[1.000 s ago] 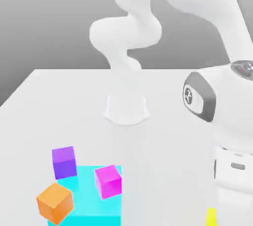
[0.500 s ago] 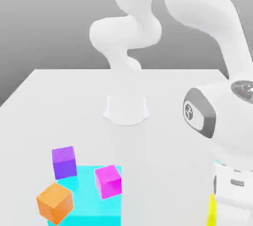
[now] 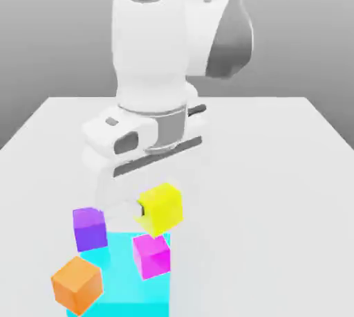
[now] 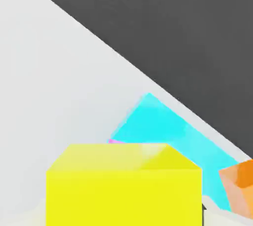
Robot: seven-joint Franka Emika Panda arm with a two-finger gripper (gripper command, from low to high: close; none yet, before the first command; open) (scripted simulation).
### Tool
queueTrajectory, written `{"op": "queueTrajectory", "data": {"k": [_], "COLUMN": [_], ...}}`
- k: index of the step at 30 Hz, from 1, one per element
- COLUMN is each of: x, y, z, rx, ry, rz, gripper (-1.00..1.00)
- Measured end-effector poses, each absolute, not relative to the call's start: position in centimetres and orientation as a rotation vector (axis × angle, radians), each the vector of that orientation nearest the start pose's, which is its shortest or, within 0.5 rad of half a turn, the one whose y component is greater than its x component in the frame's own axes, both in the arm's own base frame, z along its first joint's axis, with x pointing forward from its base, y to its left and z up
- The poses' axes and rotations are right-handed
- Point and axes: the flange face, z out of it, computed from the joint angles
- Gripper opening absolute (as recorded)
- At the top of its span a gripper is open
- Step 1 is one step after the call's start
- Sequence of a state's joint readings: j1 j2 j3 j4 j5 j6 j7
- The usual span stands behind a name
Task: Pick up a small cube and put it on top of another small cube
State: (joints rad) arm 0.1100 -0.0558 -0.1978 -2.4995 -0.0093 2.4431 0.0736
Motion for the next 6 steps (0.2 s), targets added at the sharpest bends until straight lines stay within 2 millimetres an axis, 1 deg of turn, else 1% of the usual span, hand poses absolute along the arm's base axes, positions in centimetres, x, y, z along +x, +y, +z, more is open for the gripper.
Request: {"op": "queueTrajectory", "data": {"k": [2, 3, 6], "x": [45.9, 45.9, 45.9], "y": [-4.1, -4.1, -4.1], "z": [27.7, 26.9, 26.9], "rx": [-3.128, -3.129, -3.129], "ry": [0.246, 0.247, 0.246], "rz": [0.002, 0.002, 0.002], "gripper": [-1.00, 1.00, 1.00]}}
